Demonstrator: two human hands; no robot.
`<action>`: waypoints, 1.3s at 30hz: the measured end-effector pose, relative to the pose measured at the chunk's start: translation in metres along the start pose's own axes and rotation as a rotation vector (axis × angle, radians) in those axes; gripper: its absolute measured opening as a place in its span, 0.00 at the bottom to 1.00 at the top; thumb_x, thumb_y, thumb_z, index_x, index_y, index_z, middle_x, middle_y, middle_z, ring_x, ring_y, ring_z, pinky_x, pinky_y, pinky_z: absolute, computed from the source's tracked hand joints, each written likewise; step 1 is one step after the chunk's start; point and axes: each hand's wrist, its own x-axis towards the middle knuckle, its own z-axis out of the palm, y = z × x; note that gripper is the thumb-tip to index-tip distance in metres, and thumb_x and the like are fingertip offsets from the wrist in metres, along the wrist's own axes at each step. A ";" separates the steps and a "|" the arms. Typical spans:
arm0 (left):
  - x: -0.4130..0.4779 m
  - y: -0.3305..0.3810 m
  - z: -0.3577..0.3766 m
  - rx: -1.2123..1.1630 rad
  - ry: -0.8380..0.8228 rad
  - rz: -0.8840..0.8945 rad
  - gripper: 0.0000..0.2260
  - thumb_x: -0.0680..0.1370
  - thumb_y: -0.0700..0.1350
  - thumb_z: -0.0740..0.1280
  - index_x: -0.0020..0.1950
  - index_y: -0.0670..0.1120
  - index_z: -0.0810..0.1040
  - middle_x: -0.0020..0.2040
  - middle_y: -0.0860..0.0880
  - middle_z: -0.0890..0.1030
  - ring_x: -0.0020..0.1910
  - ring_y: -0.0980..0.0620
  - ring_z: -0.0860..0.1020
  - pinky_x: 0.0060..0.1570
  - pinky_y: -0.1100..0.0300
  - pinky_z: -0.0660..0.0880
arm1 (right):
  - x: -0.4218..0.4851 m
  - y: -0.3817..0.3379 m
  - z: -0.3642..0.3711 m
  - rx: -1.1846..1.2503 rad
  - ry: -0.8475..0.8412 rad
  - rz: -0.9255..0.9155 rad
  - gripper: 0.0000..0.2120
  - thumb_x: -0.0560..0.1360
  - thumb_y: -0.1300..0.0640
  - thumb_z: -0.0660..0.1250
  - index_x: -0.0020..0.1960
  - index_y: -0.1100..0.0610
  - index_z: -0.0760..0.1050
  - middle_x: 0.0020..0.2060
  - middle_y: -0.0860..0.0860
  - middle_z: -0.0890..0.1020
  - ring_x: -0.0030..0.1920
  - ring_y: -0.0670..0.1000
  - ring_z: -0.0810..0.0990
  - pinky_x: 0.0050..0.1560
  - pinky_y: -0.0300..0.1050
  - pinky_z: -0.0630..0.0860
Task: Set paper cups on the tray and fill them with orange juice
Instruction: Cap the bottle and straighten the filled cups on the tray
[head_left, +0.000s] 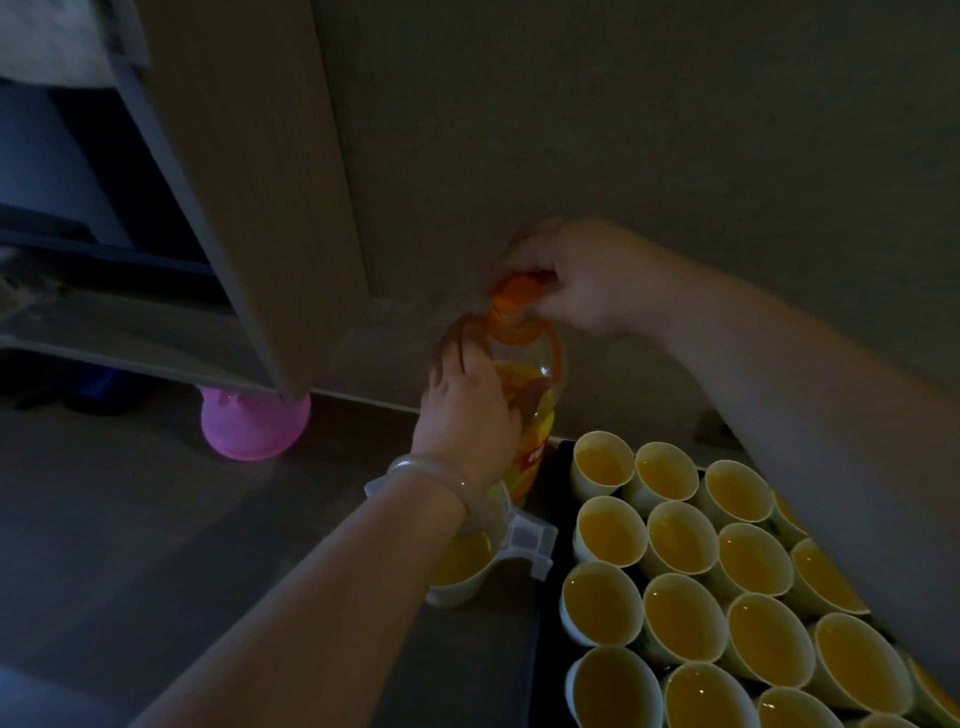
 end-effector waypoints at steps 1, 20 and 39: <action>0.000 0.000 0.000 -0.017 0.004 0.002 0.39 0.77 0.54 0.66 0.77 0.46 0.44 0.77 0.45 0.53 0.76 0.47 0.52 0.74 0.50 0.55 | 0.000 0.000 -0.001 0.013 0.004 -0.004 0.17 0.72 0.56 0.72 0.60 0.51 0.79 0.55 0.51 0.77 0.58 0.53 0.75 0.60 0.49 0.72; -0.003 0.002 -0.003 0.014 -0.013 0.027 0.37 0.78 0.53 0.64 0.77 0.44 0.45 0.77 0.45 0.52 0.76 0.47 0.52 0.73 0.52 0.54 | 0.009 -0.005 -0.004 -0.163 -0.013 0.105 0.21 0.71 0.40 0.70 0.59 0.52 0.78 0.51 0.51 0.80 0.52 0.52 0.77 0.47 0.43 0.70; -0.001 -0.002 -0.001 -0.007 0.006 0.032 0.37 0.77 0.58 0.61 0.77 0.47 0.44 0.76 0.45 0.53 0.76 0.47 0.54 0.74 0.50 0.56 | 0.006 -0.008 -0.014 -0.243 -0.024 0.258 0.27 0.76 0.33 0.56 0.62 0.50 0.76 0.57 0.53 0.80 0.54 0.55 0.78 0.52 0.48 0.73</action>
